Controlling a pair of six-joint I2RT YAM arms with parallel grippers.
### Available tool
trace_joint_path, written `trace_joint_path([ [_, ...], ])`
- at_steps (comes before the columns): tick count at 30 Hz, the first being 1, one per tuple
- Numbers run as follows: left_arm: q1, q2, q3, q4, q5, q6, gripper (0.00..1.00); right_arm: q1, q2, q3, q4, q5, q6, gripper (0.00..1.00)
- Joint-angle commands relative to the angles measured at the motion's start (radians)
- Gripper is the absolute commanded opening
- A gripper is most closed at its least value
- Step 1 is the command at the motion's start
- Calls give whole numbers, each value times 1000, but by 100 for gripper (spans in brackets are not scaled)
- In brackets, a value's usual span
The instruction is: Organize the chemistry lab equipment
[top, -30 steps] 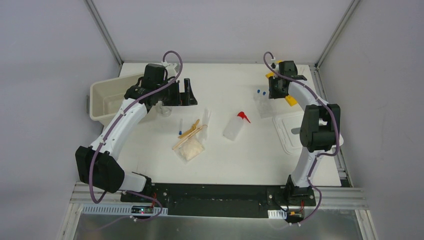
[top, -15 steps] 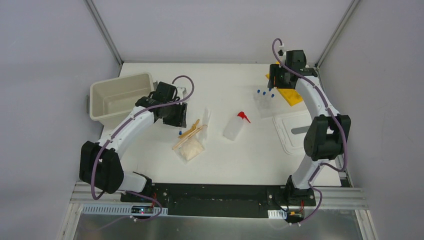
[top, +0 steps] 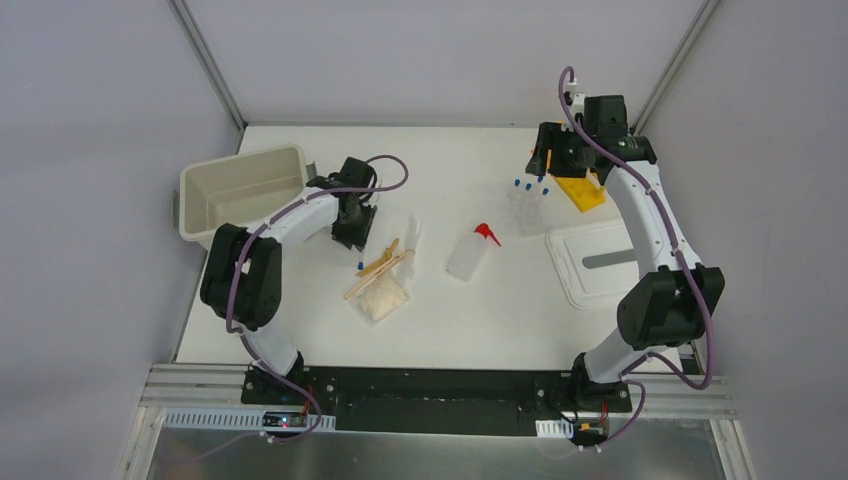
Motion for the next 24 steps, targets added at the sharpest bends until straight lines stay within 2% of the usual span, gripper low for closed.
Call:
trace_joint_path([
  [1, 1, 68, 84, -8, -38, 2, 31, 26, -73, -5, -55, -96, -3, 64],
  [9, -1, 188, 159, -10, -35, -29, 35, 47, -127, -33, -79, -122, -78, 65],
  [16, -1, 240, 145, -19, -49, -56, 33, 50, -172, -8, -92, -125, -138, 66],
  [18, -1, 249, 140, -23, -36, -68, 29, 59, -192, -8, -93, -144, -164, 67],
  [20, 2, 262, 150, -37, -8, -80, 20, 82, -213, -19, -91, -147, -206, 67],
  [23, 24, 235, 191, -66, 22, -107, 8, 151, -241, -30, -108, -85, -284, 67],
  [24, 33, 211, 216, -79, 76, -119, 5, 170, -251, -35, -108, -75, -297, 67],
])
